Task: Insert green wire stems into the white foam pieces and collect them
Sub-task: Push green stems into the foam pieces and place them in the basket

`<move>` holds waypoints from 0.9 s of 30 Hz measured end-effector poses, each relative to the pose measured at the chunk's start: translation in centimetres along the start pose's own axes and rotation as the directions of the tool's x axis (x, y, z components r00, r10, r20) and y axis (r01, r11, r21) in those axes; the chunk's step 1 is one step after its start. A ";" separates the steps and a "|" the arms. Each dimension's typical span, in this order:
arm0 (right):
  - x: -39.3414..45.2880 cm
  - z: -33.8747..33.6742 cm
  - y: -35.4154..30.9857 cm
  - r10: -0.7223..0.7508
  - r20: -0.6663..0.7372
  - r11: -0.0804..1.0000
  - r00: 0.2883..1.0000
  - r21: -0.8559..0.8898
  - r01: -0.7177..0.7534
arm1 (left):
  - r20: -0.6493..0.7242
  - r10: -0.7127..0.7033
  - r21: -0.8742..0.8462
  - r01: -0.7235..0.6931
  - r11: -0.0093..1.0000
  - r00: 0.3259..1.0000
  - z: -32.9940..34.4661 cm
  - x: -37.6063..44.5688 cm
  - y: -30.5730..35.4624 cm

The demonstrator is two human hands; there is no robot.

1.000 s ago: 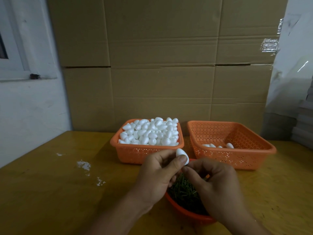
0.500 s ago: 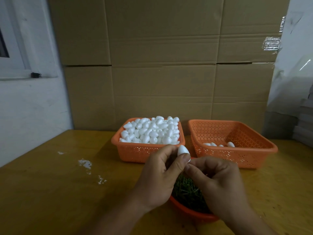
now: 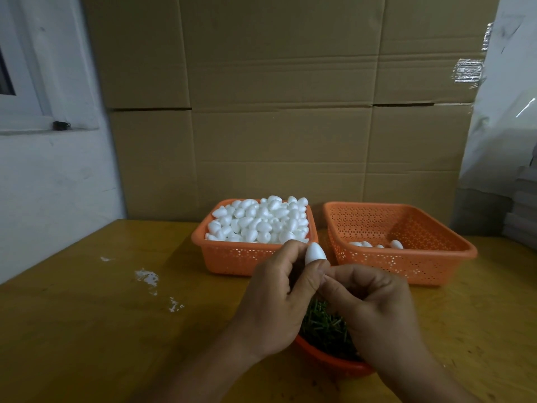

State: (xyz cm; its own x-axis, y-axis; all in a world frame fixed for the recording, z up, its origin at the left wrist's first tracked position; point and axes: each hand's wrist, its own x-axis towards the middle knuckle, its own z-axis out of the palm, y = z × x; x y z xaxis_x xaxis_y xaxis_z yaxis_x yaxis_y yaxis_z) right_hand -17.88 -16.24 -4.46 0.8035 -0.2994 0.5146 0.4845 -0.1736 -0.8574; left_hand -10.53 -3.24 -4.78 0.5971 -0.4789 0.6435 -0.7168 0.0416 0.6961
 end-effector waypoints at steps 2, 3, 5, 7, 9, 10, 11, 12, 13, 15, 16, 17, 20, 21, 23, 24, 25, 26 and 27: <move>0.0 0.0 -0.1 -0.002 0.000 1.000 1.000 0.004 0.002 | -0.002 0.014 0.015 -0.014 1.000 1.000 0.0 0.0 0.0; 0.1 0.0 -0.1 -0.002 -0.004 1.000 1.000 0.007 0.002 | -0.005 0.018 0.019 -0.018 1.000 1.000 0.0 0.0 0.0; 0.2 0.0 -0.1 0.001 -0.019 1.000 1.000 0.000 -0.001 | -0.013 0.015 0.006 -0.015 1.000 1.000 0.1 0.0 0.0; 0.2 -0.1 -0.1 -0.003 -0.033 0.999 0.999 -0.034 0.002 | -0.018 0.004 -0.019 -0.004 1.000 1.000 0.2 0.0 0.0; 0.4 -0.2 0.0 -0.009 -0.035 0.997 0.999 -0.079 0.006 | -0.016 -0.016 -0.042 0.016 0.999 1.000 0.4 0.0 -0.1; 0.5 -0.3 0.0 -0.007 -0.035 0.995 0.999 -0.097 0.003 | -0.017 -0.030 -0.056 0.029 0.998 0.999 0.4 0.0 -0.2; 0.6 -0.5 0.1 -0.006 -0.041 0.993 0.999 -0.118 0.001 | -0.020 -0.046 -0.068 0.045 0.997 0.999 0.5 -0.1 -0.3; 0.8 -0.7 0.0 -0.001 -0.050 0.990 0.999 -0.144 -0.007 | -0.029 -0.064 -0.072 0.061 0.996 0.998 0.5 -0.1 -0.5; 1.1 -1.1 0.0 0.001 -0.064 0.983 0.998 -0.181 -0.012 | -0.040 -0.080 -0.063 0.077 0.995 0.996 0.6 -0.2 -0.6; 2.2 -2.1 0.1 0.003 -0.110 0.963 0.994 -0.267 -0.032 | -0.054 -0.097 -0.016 0.097 0.995 0.994 0.7 -0.4 -0.9; 2.9 -2.7 0.3 0.012 -0.146 0.951 0.989 -0.305 -0.056 | -0.056 -0.101 0.009 0.101 0.995 0.993 0.7 -0.5 -1.0; 3.7 -3.4 0.6 0.022 -0.184 0.935 0.983 -0.345 -0.085 | -0.059 -0.102 0.030 0.104 0.994 0.993 0.8 -0.6 -1.1; 6.2 -5.6 1.8 0.051 -0.268 0.871 0.962 -0.459 -0.174 | -0.065 -0.103 0.076 0.108 0.991 0.993 0.8 -0.7 -1.3; 7.0 -6.3 2.2 0.057 -0.284 0.841 0.957 -0.503 -0.200 | -0.063 -0.106 0.088 0.111 0.990 0.992 0.8 -0.7 -1.4; 8.6 -7.4 2.9 0.070 -0.301 0.745 0.951 -0.619 -0.250 | -0.057 -0.106 0.105 0.112 0.988 0.993 0.8 -0.7 -1.5; 9.4 -7.9 3.2 0.081 -0.302 0.686 0.950 -0.674 -0.273 | -0.055 -0.105 0.106 0.110 0.988 0.993 0.8 -0.7 -1.5; 10.0 -8.3 3.4 0.096 -0.304 0.625 0.948 -0.723 -0.295 | -0.050 -0.106 0.104 0.110 0.988 0.993 0.8 -0.8 -1.6; 10.6 -8.7 3.6 0.106 -0.309 0.560 0.945 -0.767 -0.314 | -0.045 -0.104 0.103 0.109 0.989 0.994 0.9 -0.8 -1.6; 11.2 -9.0 3.8 0.109 -0.316 0.495 0.943 -0.805 -0.327 | -0.039 -0.101 0.105 0.105 0.989 0.994 0.9 -0.8 -1.7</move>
State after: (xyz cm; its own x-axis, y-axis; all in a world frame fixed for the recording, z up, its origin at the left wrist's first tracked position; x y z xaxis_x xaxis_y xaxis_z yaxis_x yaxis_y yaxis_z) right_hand -10.17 -28.68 -1.98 0.7012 -0.5972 0.3894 -0.3013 -0.7433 -0.5973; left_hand -10.15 -3.70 -6.75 0.6802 -0.4457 0.5819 -0.6841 -0.1009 0.7223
